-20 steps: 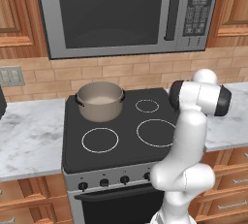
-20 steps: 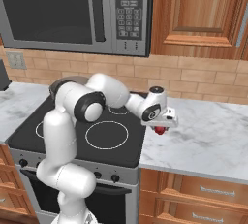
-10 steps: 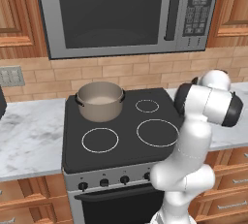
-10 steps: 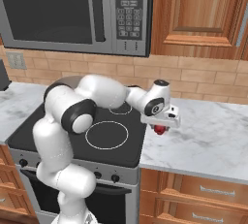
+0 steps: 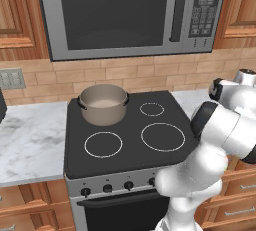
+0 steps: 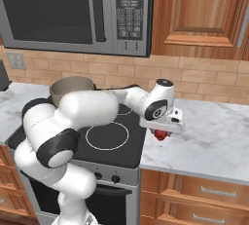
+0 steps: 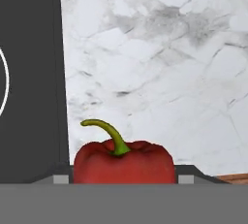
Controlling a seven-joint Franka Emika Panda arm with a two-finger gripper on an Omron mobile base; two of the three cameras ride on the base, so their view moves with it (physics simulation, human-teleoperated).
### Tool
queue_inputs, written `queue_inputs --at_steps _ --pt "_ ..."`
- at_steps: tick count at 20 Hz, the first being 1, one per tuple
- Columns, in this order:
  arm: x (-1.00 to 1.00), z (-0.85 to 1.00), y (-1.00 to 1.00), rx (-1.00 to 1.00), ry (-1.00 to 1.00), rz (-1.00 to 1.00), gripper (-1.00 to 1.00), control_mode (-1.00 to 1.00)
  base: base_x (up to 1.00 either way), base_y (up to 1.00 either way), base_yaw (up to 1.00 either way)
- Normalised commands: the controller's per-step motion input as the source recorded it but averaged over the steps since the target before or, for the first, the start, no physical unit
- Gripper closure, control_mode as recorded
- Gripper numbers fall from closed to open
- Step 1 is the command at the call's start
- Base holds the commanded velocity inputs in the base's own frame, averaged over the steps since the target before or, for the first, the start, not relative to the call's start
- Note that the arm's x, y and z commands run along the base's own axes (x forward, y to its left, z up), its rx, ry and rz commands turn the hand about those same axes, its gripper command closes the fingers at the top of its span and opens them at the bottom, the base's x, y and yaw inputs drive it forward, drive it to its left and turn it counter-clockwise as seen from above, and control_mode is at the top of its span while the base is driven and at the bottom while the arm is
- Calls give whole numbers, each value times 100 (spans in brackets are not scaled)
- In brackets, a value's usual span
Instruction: Turn on the burner for the pot on the stove. Wait thirty seconds for the pot to heat up. Then add the bell pepper to the pot.
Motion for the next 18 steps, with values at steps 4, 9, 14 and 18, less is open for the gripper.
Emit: queue_inputs --at_steps 4,9,14,18 --pt "-82 51 33 0 -14 0 100 -100 0 0 0" --pt "-52 56 59 0 -6 0 100 -100 0 0 0" --pt "-30 72 80 0 0 0 100 -100 0 0 0" --pt "-9 42 90 0 2 0 100 -100 0 0 0"
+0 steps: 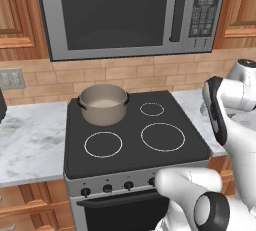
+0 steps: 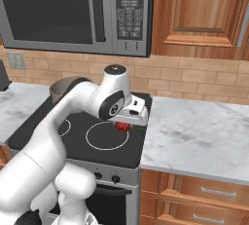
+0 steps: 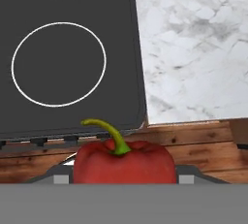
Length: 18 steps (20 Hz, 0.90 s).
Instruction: Turn on the burner for the pot on the stove. Wait thirty seconds for the pot to heat up. Then add the bell pepper to the pot.
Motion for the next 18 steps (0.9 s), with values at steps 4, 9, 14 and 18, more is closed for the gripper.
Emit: queue_inputs --at_steps 4,9,14,18 --pt "0 0 74 0 5 -2 100 -100 0 0 0" --pt "10 0 70 -3 5 -3 100 -100 0 0 0" --pt "0 0 6 0 0 0 100 -100 0 0 0" --pt "0 0 0 0 0 0 100 -100 0 0 0"
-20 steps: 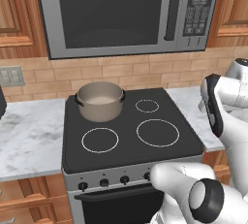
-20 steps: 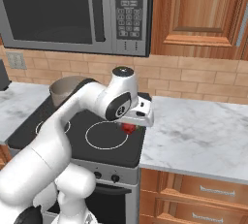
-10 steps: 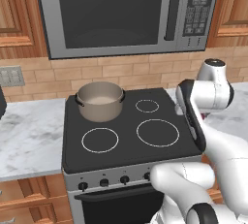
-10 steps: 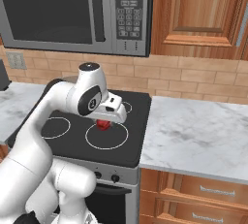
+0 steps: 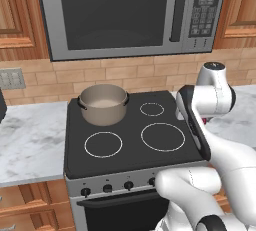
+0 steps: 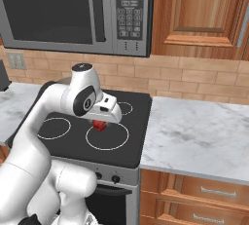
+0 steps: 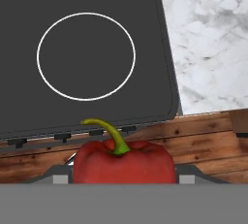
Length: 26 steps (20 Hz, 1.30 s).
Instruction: Turn on the burner for the pot on the stove. Wait thirty seconds for the pot to heat up. Then add the bell pepper to the pot.
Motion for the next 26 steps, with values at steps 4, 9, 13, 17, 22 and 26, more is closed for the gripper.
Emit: queue_inputs --at_steps 4,9,13,17,22,26 --pt "0 0 0 0 0 0 100 -100 0 0 0" --pt "0 0 0 0 0 0 100 -100 0 0 0" --pt "0 0 0 0 0 0 100 -100 0 0 0" --pt "0 0 0 0 0 0 100 -100 0 0 0" --pt "0 0 0 0 0 0 100 -100 0 0 0" --pt "0 0 0 0 0 0 100 -100 0 0 0"
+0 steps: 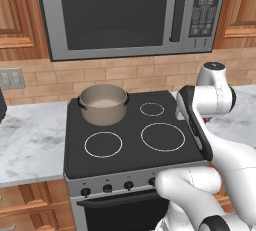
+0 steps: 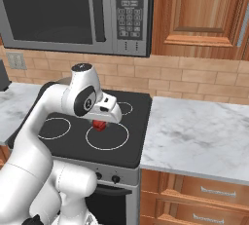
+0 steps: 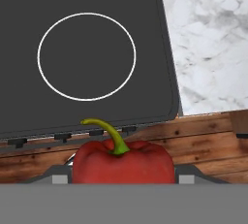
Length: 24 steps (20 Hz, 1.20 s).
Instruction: Turn on the burner for the pot on the stove. Wait thirty seconds for the pot to heat up. Then add the bell pepper to the pot.
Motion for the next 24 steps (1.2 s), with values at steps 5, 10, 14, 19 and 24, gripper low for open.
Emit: queue_inputs --at_steps 5,10,14,19,24 --pt "0 0 0 0 0 0 100 -100 0 0 0" --pt "0 0 0 0 0 0 100 -100 0 0 0" --pt "0 0 0 0 0 0 100 -100 0 0 0" --pt "0 0 0 0 0 0 100 -100 0 0 0" --pt "0 0 0 0 0 0 100 -100 0 0 0"
